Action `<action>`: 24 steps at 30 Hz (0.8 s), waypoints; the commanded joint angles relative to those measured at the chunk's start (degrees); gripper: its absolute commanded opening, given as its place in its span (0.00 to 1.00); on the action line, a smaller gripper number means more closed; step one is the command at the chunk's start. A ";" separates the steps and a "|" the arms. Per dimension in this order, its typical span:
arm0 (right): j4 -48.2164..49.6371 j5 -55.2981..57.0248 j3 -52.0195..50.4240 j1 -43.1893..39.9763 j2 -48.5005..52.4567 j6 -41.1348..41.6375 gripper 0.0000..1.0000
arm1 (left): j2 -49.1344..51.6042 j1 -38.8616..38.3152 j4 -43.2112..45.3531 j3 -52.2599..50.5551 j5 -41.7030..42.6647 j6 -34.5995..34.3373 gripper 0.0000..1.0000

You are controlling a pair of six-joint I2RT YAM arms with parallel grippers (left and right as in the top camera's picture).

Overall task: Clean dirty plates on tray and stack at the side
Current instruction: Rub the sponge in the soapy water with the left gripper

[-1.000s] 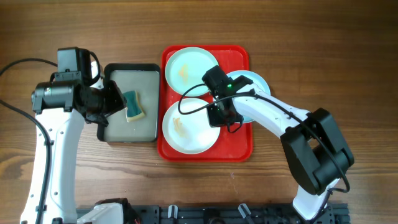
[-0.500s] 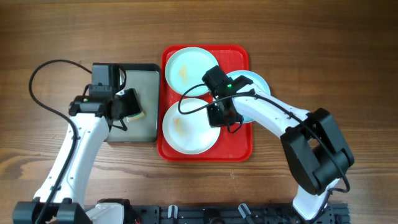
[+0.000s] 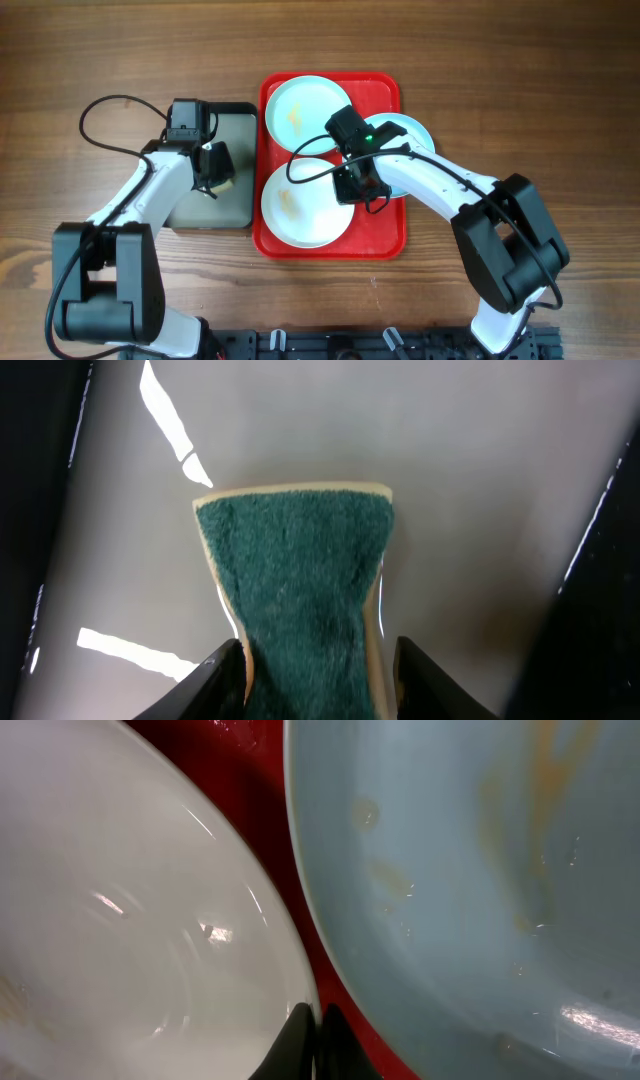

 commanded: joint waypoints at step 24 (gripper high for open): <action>-0.09 0.39 0.63 0.04 0.96 0.20 0.04 | -4.72 -0.70 2.36 -2.08 -2.16 13.38 0.04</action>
